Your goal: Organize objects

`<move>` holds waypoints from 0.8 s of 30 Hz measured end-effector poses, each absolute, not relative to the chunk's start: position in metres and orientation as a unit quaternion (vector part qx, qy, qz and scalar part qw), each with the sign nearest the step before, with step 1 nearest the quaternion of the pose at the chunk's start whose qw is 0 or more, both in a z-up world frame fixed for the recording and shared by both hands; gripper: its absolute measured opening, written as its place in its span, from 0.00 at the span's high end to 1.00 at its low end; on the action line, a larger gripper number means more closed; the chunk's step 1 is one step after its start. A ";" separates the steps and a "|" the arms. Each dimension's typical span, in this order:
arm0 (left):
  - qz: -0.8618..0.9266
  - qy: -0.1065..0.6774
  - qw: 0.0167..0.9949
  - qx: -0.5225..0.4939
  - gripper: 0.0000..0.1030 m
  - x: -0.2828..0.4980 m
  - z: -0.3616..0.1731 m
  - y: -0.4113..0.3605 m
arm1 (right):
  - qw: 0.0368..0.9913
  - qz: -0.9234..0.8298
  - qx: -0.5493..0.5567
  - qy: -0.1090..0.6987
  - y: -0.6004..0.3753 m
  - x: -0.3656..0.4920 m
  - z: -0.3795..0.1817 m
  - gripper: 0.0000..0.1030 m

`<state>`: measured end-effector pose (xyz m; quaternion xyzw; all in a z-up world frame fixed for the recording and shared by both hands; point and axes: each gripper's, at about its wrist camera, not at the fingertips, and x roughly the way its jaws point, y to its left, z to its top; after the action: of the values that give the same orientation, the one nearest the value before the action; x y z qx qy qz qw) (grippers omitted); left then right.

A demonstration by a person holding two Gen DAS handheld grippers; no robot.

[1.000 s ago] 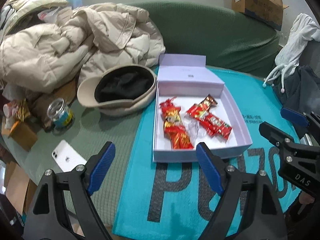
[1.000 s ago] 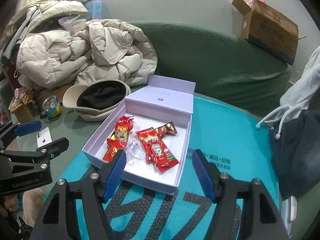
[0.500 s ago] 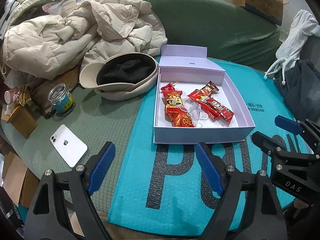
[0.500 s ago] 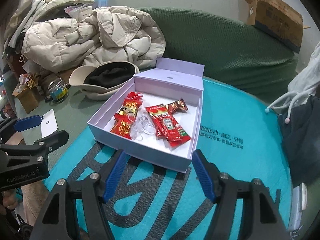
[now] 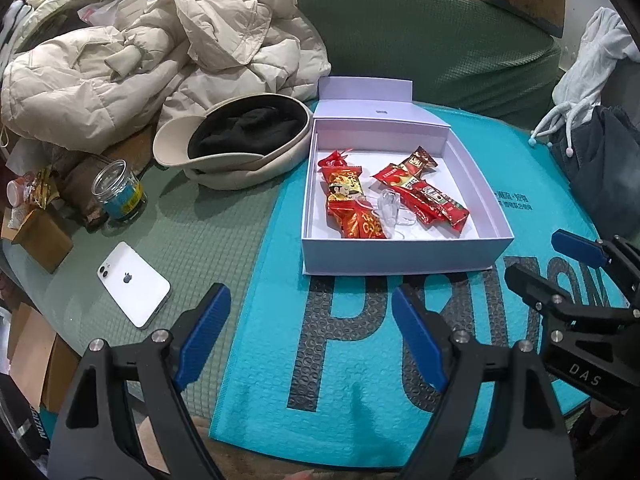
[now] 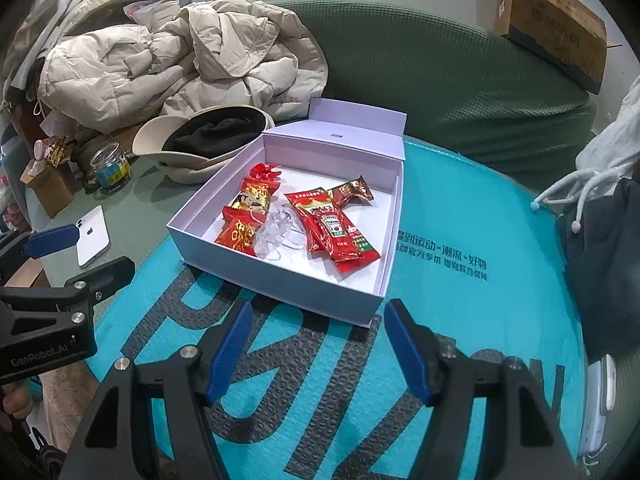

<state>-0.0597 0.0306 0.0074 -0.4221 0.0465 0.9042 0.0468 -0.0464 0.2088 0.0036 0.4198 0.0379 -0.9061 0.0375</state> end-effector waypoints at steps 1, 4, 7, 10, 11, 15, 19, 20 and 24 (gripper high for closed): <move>0.904 0.048 0.047 -0.422 0.20 -0.060 0.007 0.031 | 0.037 -0.905 0.421 0.039 0.209 -0.047 0.003 0.33; 0.903 0.049 0.045 -0.425 0.20 -0.060 0.007 0.030 | 0.036 -0.903 0.425 0.043 0.208 -0.047 0.001 0.33; 0.902 0.047 0.048 -0.427 0.20 -0.060 0.006 0.029 | 0.038 -0.903 0.426 0.044 0.207 -0.047 0.000 0.33; 0.901 0.050 0.045 -0.429 0.20 -0.060 0.005 0.029 | 0.039 -0.901 0.429 0.047 0.207 -0.048 0.000 0.33; 0.901 0.053 0.043 -0.429 0.20 -0.060 0.004 0.029 | 0.038 -0.901 0.429 0.047 0.206 -0.048 -0.001 0.33; 0.900 0.056 0.043 -0.430 0.20 -0.060 0.003 0.030 | 0.038 -0.900 0.432 0.049 0.206 -0.049 -0.003 0.33; 0.900 0.054 0.045 -0.431 0.20 -0.061 0.003 0.030 | 0.038 -0.900 0.432 0.049 0.206 -0.049 -0.002 0.33; 0.899 0.054 0.045 -0.432 0.20 -0.061 0.003 0.029 | 0.038 -0.900 0.432 0.050 0.206 -0.049 -0.002 0.33; 0.899 0.052 0.046 -0.433 0.20 -0.061 0.002 0.028 | 0.038 -0.900 0.432 0.050 0.206 -0.049 -0.002 0.33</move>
<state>-0.0607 0.0283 0.0024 -0.4331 0.0524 0.8987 0.0455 -0.0489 0.2062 -0.0023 0.4324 0.0501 -0.8995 0.0378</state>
